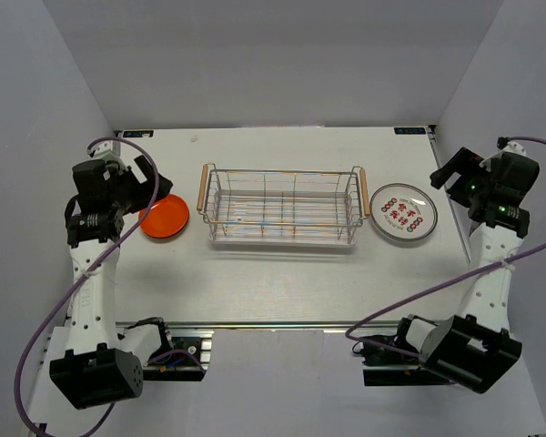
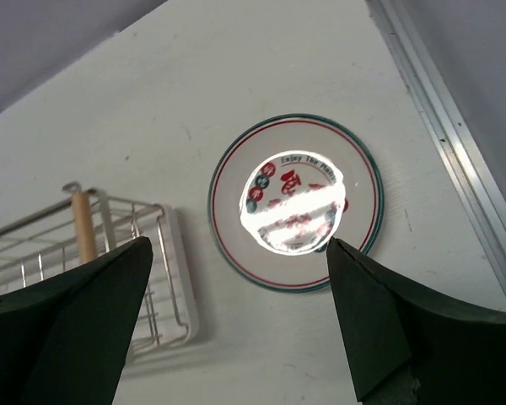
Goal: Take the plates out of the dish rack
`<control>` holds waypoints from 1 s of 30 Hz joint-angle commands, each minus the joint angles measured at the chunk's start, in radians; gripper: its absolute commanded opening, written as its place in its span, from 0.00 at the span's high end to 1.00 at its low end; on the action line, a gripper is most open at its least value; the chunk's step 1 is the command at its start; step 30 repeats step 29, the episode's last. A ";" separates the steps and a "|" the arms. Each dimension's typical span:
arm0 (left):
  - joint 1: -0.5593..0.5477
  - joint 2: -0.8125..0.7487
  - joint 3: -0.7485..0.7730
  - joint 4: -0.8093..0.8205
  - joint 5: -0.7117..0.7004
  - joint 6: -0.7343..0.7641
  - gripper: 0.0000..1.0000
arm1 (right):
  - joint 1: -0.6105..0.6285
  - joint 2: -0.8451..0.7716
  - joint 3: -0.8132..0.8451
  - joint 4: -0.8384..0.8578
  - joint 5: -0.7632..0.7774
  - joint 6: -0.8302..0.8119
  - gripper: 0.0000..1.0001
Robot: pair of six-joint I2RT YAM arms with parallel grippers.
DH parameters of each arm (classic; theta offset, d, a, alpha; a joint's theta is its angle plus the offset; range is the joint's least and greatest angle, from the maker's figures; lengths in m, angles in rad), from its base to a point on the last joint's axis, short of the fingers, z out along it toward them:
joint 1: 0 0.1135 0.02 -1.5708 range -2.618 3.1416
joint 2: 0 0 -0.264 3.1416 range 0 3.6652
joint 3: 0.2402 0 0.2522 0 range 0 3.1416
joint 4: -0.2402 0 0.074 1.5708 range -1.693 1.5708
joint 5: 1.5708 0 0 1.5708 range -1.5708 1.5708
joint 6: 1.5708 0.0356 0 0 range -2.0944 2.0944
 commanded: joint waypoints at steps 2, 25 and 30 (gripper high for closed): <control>-0.005 -0.034 0.066 -0.088 -0.146 0.061 0.02 | 0.064 -0.055 0.061 -0.191 -0.060 -0.118 0.11; -0.005 -0.103 -0.070 -0.045 -0.170 0.084 0.02 | 0.166 -0.181 -0.076 -0.109 -0.058 -0.138 0.11; -0.005 -0.105 -0.073 -0.045 -0.167 0.086 0.02 | 0.165 -0.176 -0.076 -0.106 -0.057 -0.133 0.11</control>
